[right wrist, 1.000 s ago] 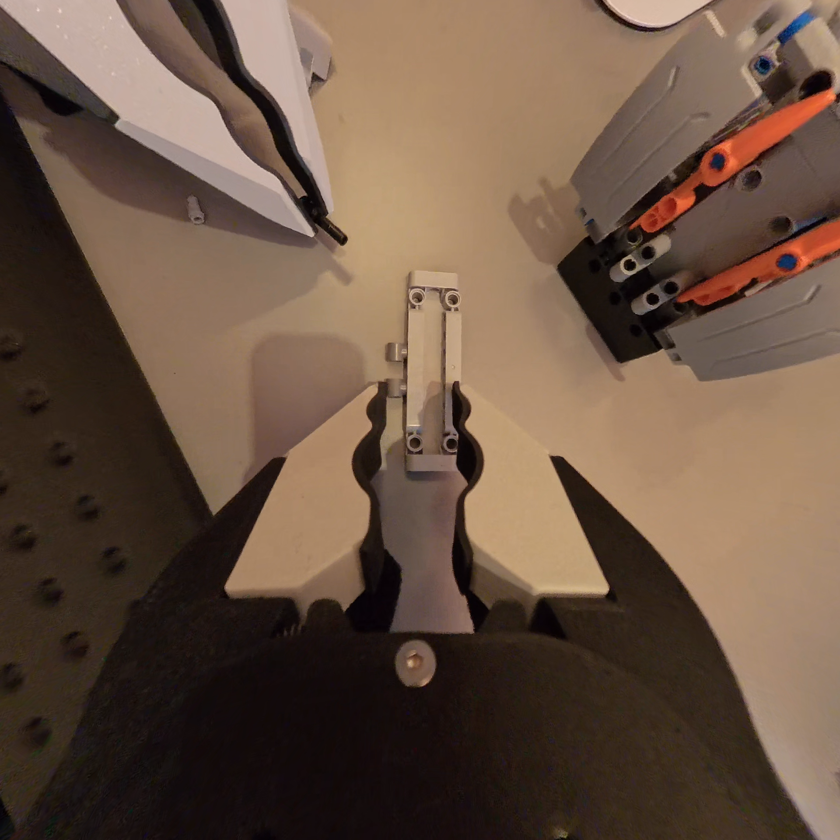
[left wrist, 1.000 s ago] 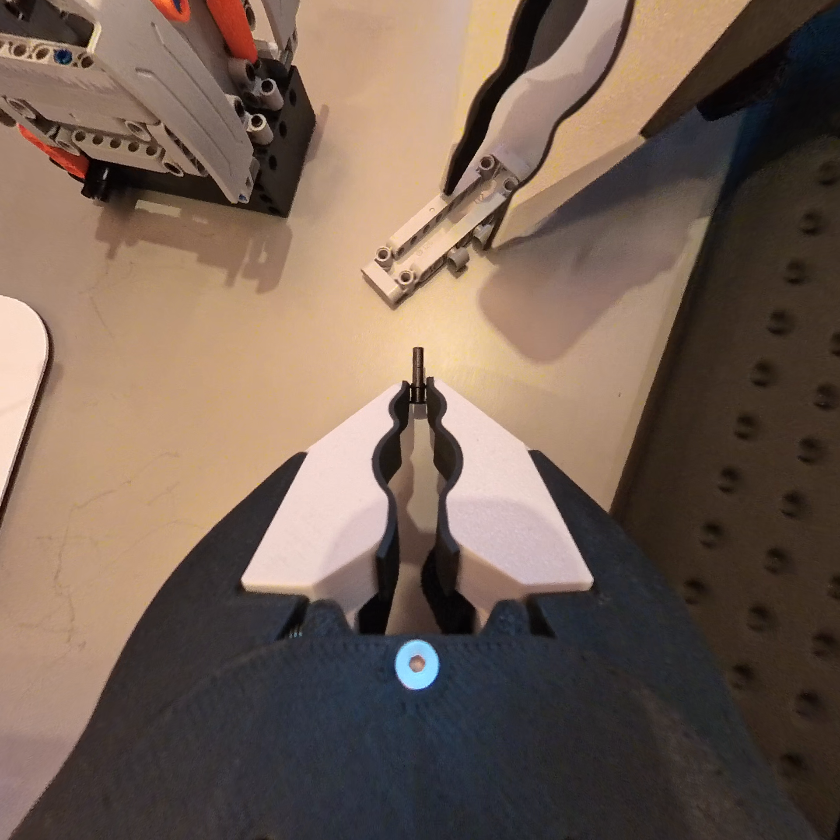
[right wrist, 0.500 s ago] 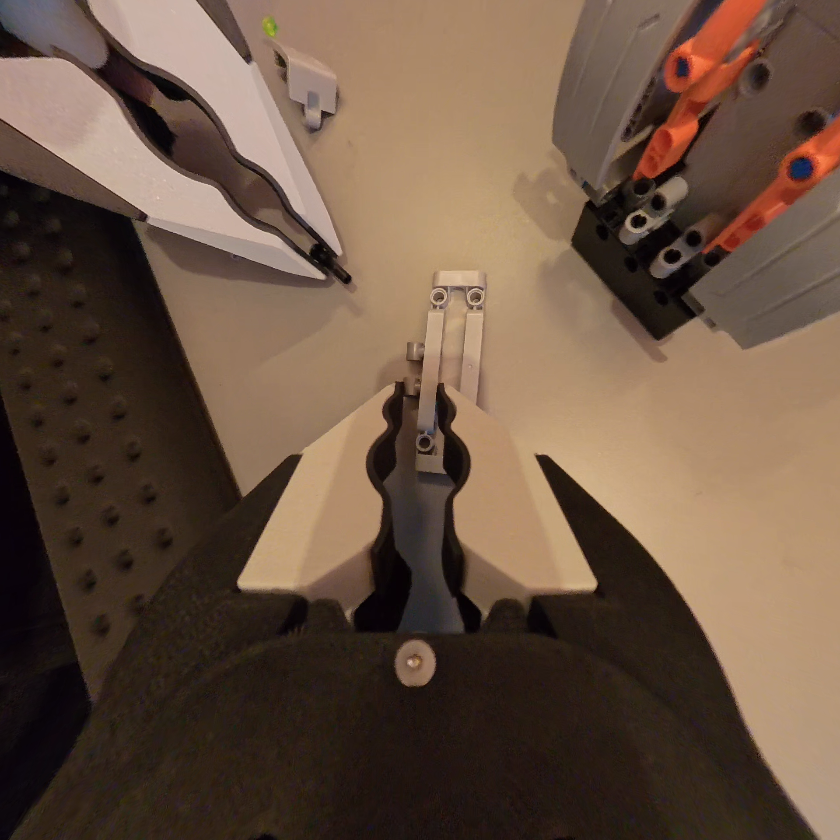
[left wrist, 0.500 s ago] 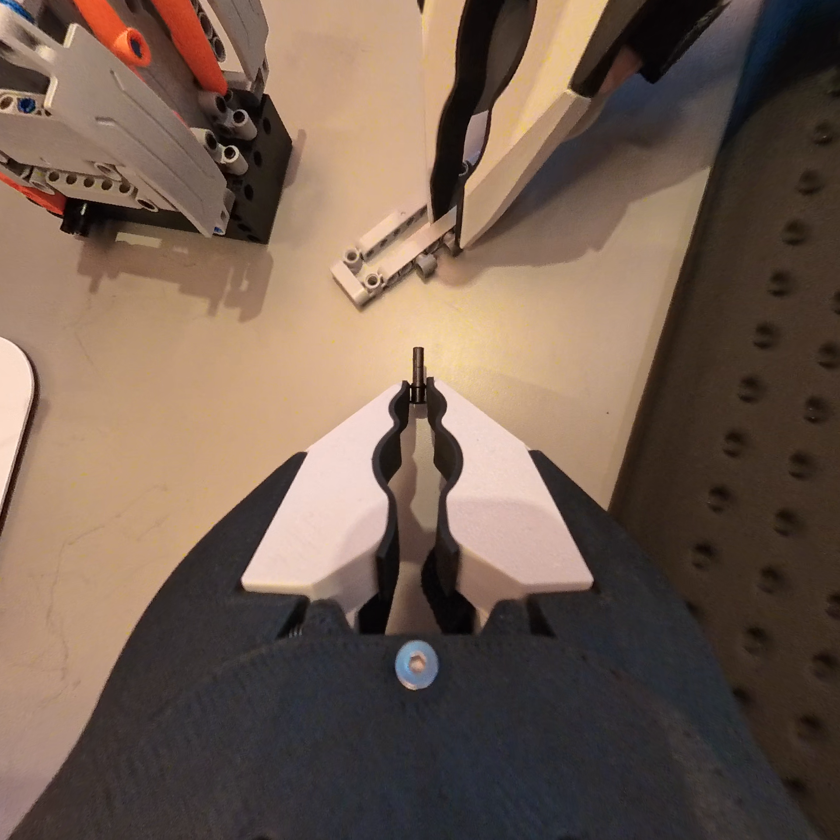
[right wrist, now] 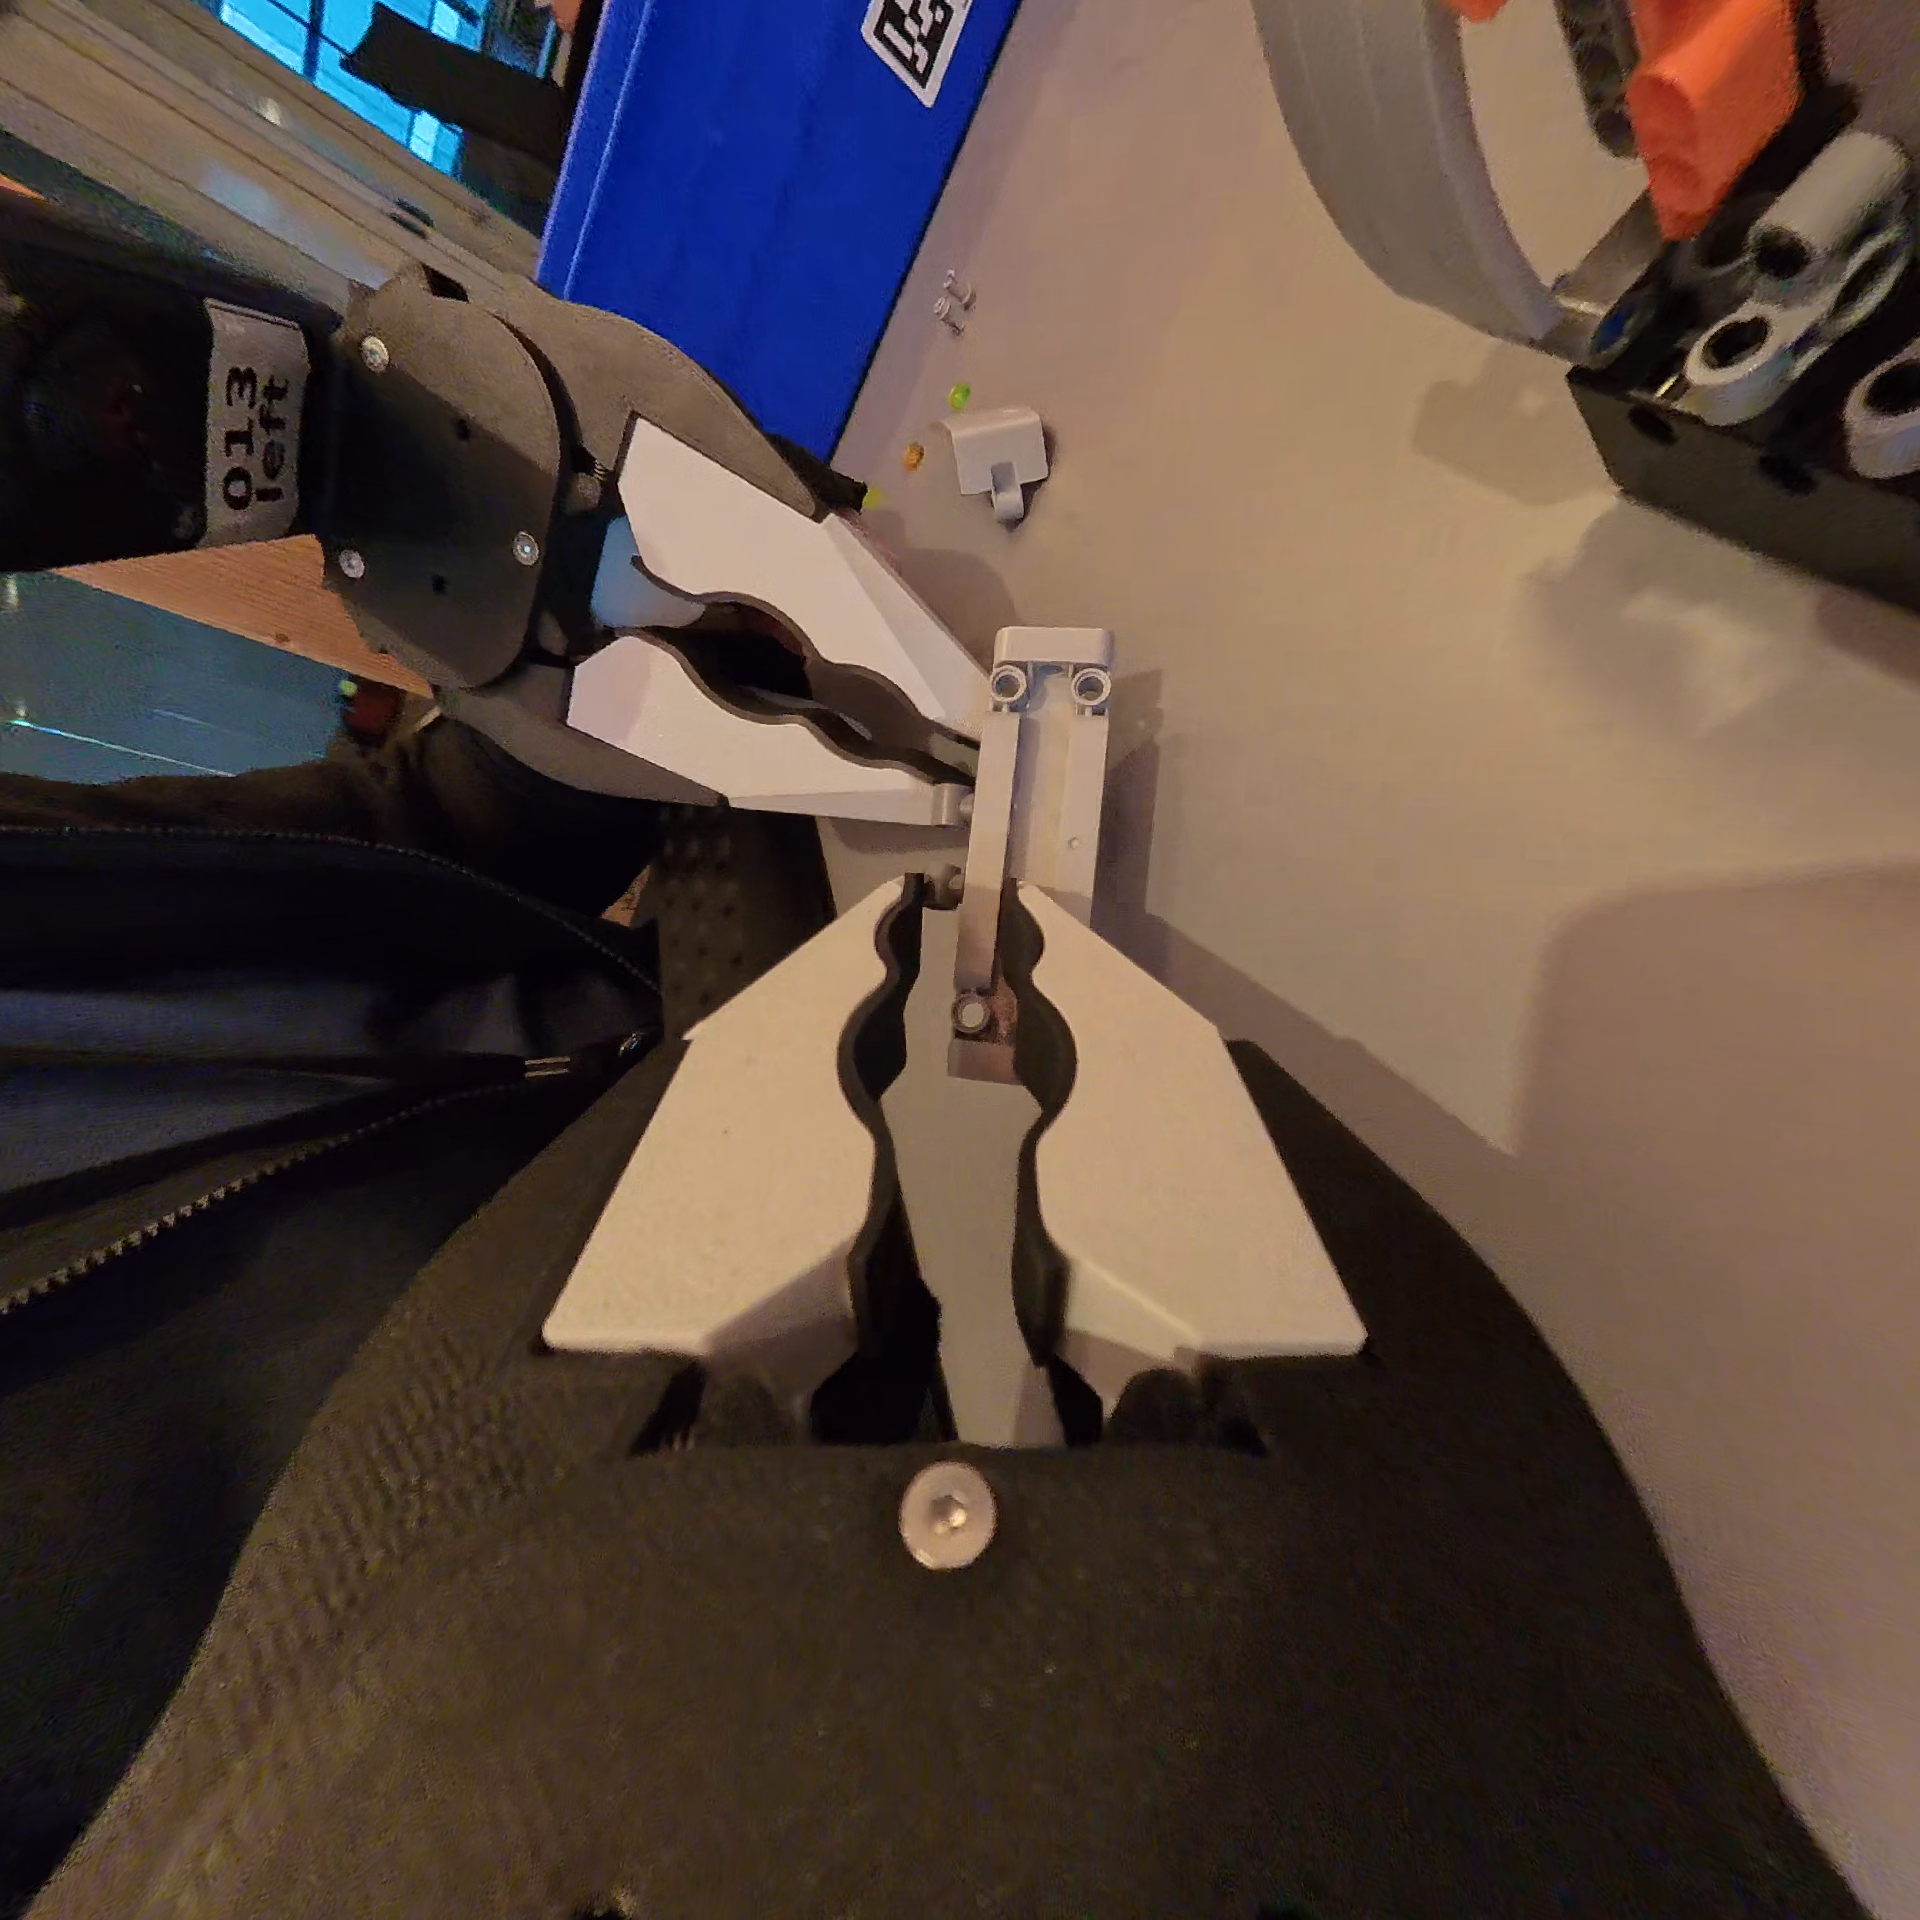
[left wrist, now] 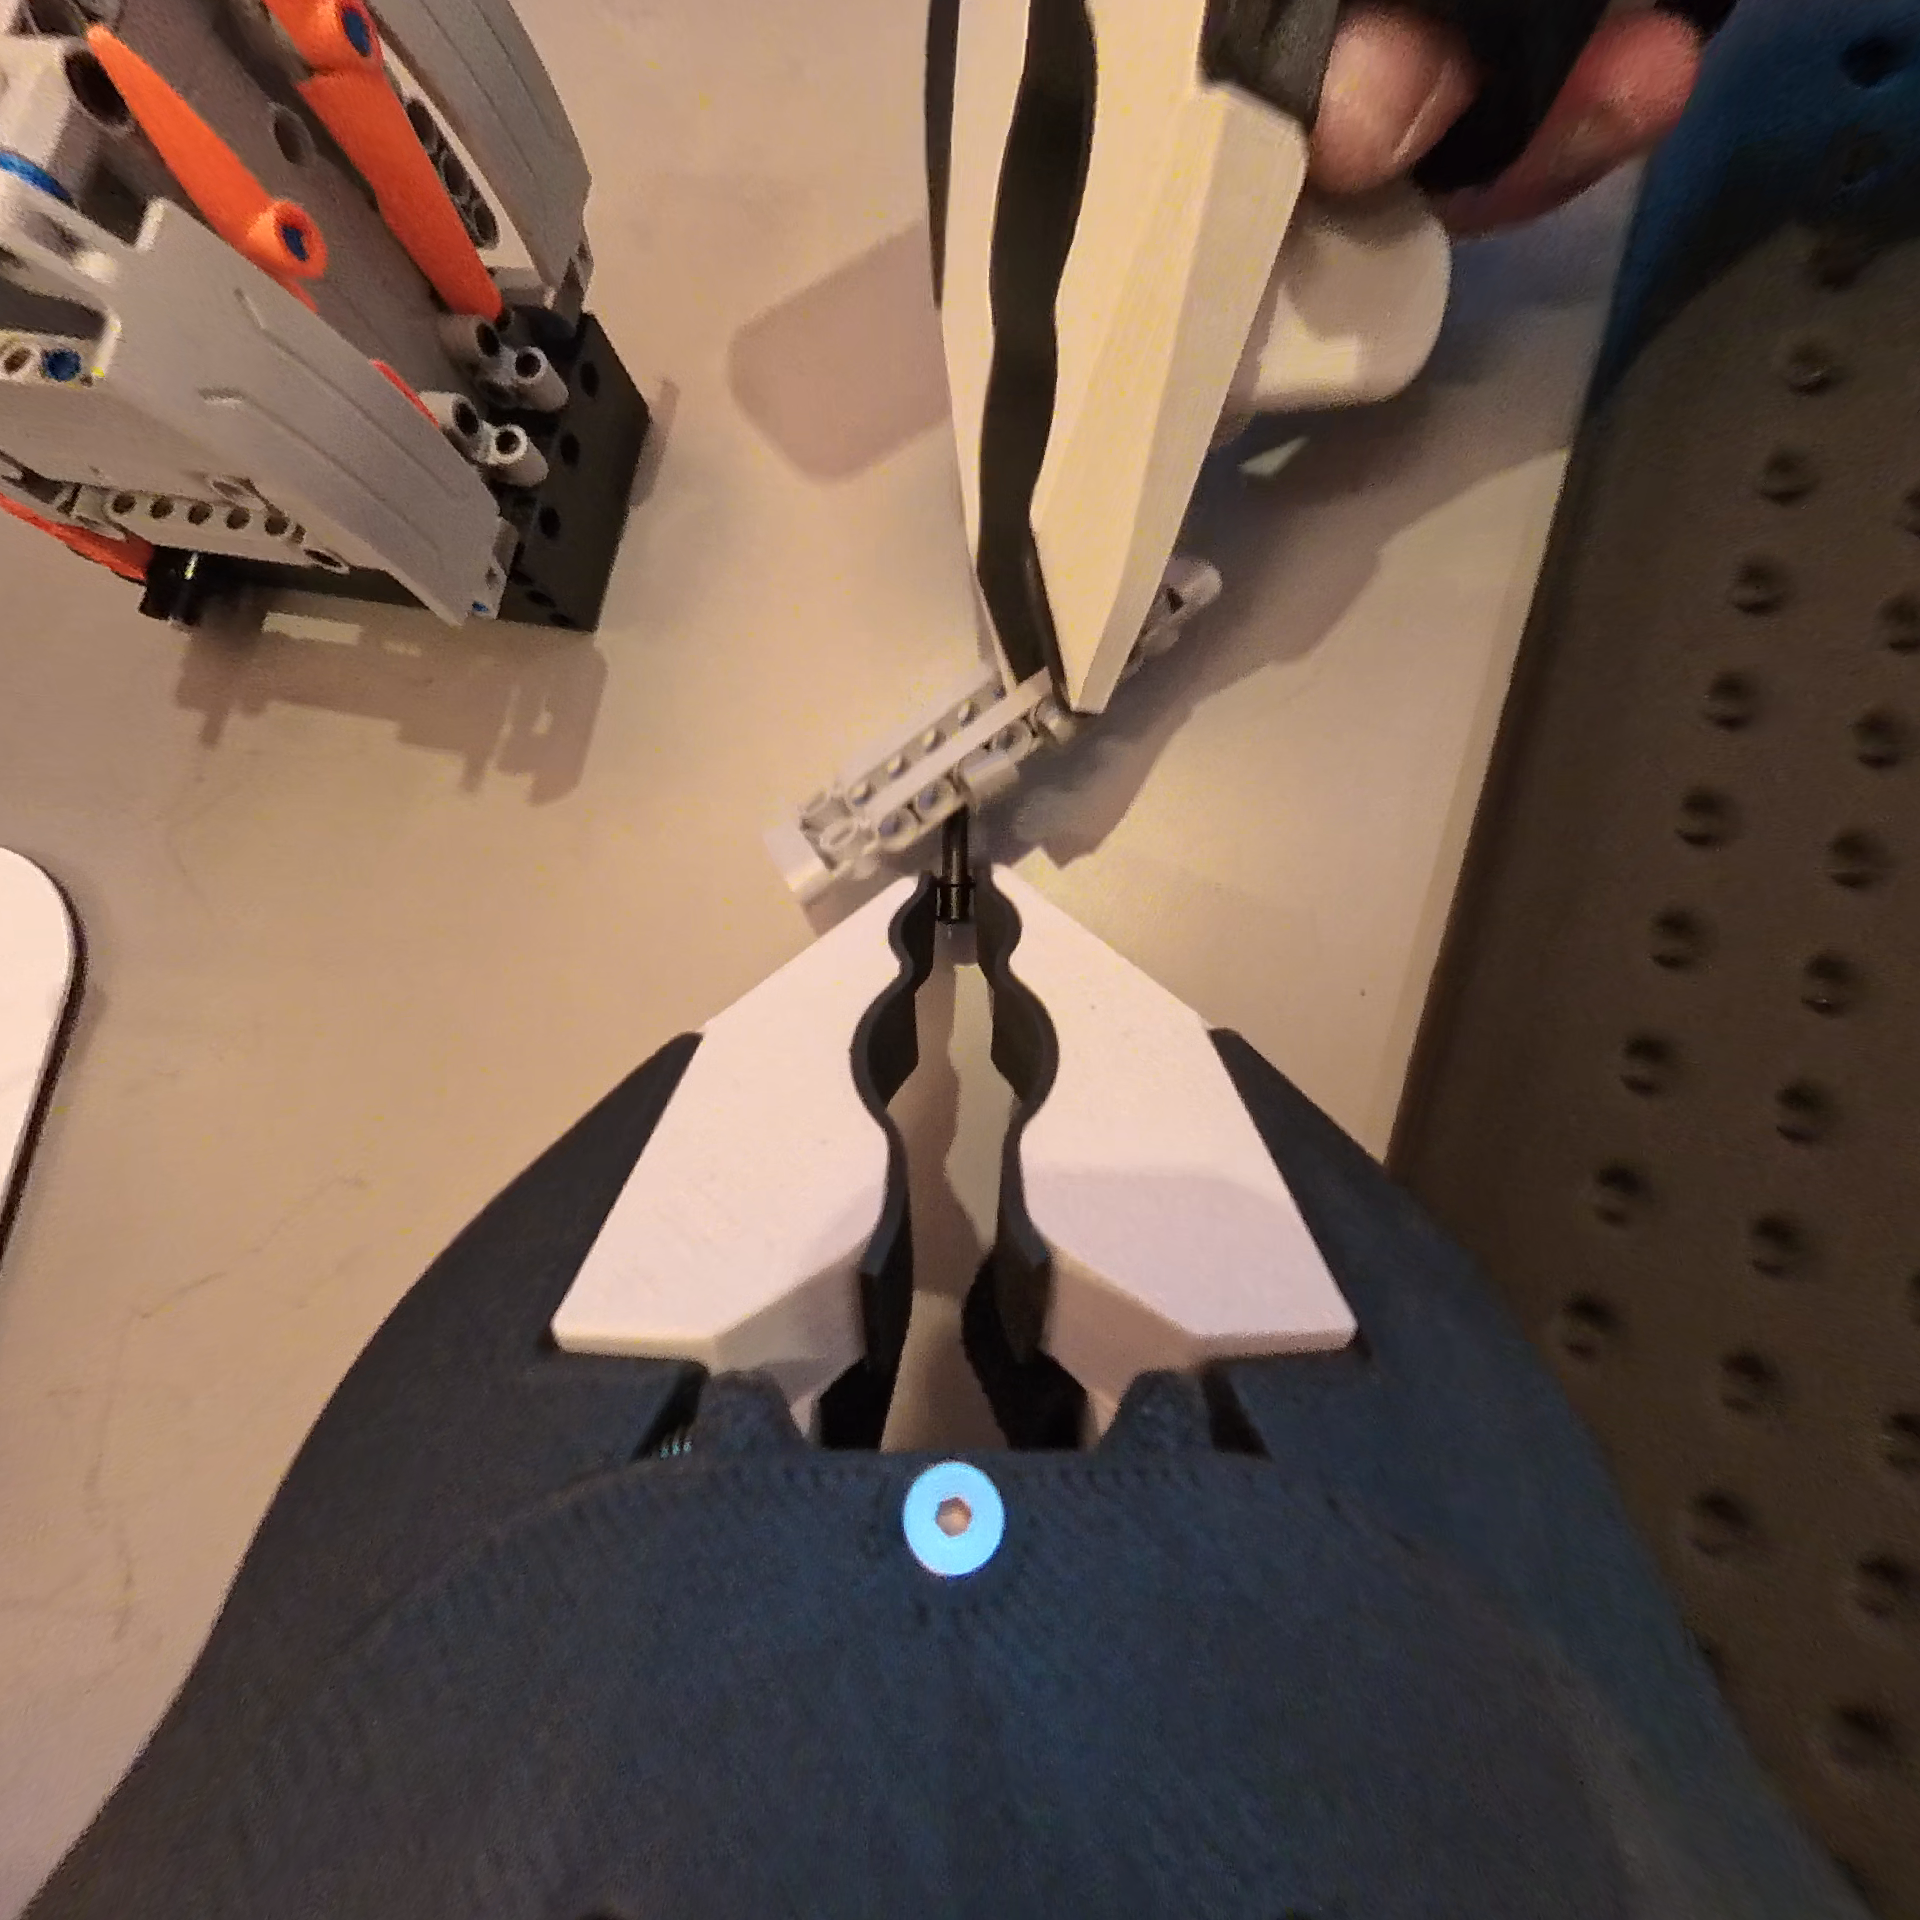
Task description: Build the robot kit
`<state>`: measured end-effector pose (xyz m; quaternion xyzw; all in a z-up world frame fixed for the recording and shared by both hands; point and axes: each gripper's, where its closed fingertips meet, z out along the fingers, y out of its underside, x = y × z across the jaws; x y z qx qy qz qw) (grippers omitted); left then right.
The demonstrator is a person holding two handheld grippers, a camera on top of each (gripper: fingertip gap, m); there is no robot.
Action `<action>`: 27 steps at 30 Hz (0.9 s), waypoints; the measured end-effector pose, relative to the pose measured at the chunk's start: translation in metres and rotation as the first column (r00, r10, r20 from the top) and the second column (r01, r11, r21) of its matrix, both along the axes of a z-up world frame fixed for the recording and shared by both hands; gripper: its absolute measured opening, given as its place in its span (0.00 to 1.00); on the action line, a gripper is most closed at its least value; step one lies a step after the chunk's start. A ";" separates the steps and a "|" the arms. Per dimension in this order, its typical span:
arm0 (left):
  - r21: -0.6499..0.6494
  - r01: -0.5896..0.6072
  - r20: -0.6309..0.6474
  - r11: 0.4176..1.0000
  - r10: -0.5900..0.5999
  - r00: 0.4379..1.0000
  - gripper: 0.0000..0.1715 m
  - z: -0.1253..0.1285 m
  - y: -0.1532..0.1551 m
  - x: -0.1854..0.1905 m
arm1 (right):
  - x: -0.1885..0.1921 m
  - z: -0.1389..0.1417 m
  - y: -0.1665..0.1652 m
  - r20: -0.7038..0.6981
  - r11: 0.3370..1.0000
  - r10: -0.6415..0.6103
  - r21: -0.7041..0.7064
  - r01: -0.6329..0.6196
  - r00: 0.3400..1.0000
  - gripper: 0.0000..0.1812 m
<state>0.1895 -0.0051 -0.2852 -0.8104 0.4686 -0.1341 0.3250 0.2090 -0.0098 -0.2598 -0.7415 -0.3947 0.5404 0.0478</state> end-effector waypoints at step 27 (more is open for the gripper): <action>-0.040 0.037 0.004 0.999 -0.037 0.999 0.03 -0.002 -0.006 0.024 | 0.031 -0.012 0.005 0.160 0.964 -0.017 0.265 -0.026 0.987 0.20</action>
